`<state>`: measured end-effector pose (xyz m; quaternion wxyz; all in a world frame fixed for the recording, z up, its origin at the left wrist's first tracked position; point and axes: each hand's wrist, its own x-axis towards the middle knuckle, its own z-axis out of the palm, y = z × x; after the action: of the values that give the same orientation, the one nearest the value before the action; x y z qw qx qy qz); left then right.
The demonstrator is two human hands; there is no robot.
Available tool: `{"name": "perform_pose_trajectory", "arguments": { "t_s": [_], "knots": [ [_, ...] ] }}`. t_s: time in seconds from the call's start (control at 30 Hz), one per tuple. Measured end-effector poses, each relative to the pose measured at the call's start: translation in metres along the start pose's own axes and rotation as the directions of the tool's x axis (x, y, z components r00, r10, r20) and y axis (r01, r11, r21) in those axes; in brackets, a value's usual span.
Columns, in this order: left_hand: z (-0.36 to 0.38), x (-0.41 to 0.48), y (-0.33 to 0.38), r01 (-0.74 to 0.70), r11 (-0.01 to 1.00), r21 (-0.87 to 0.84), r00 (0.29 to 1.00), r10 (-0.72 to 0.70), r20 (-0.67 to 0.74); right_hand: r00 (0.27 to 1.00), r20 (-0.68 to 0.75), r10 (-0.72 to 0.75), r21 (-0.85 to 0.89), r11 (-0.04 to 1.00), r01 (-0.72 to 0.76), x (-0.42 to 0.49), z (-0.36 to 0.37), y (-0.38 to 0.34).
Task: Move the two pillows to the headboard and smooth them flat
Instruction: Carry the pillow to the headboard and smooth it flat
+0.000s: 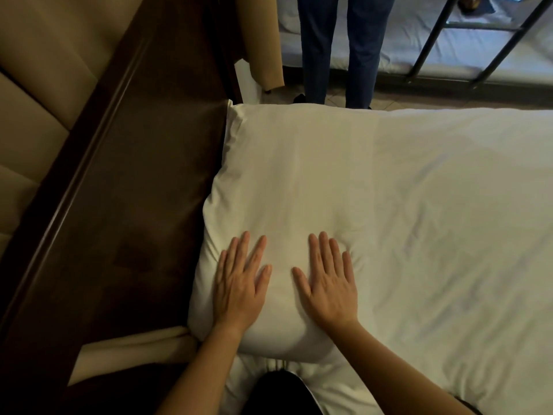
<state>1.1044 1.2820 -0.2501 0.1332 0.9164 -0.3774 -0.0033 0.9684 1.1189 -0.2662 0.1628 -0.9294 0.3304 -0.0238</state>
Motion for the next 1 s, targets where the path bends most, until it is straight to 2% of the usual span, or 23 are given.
{"name": "perform_pose_trajectory", "arguments": {
  "t_s": [0.2,0.37,0.47,0.57,0.67,0.73,0.8,1.0],
  "knots": [
    [0.011,0.001,-0.014,0.037,0.999,-0.007,0.998,-0.037,-0.042,0.996,0.032,0.084,-0.026,0.996,-0.083,-0.005,0.003,0.033],
    [0.002,-0.006,-0.027,0.145,0.989,-0.013,0.988,-0.145,-0.043,0.973,0.106,0.203,-0.012,0.979,-0.203,-0.02,-0.005,0.059],
    [-0.008,-0.006,-0.027,0.145,0.988,-0.046,0.988,-0.147,-0.041,0.969,0.081,0.235,0.026,0.971,-0.238,-0.023,-0.017,0.058],
    [-0.02,0.0,-0.018,0.151,0.985,-0.088,0.984,-0.159,-0.085,0.982,-0.001,0.187,0.088,0.979,-0.186,-0.022,-0.032,0.038],
    [-0.02,0.006,-0.002,0.037,0.996,-0.08,0.993,-0.046,-0.111,0.995,-0.076,0.058,0.083,0.995,-0.051,-0.017,-0.033,0.0],
    [-0.014,0.004,0.005,-0.033,0.996,-0.085,0.996,0.026,-0.082,0.997,-0.075,-0.03,0.08,0.996,0.036,-0.017,-0.023,-0.023],
    [-0.005,-0.004,0.003,-0.035,0.997,-0.066,0.999,0.032,-0.044,0.996,-0.037,-0.079,0.06,0.995,0.081,-0.02,-0.009,-0.03],
    [0.012,-0.011,-0.009,-0.013,1.0,-0.007,1.0,0.013,-0.024,0.996,0.005,-0.084,-0.008,0.996,0.084,-0.023,0.01,-0.004]
  ]
}}
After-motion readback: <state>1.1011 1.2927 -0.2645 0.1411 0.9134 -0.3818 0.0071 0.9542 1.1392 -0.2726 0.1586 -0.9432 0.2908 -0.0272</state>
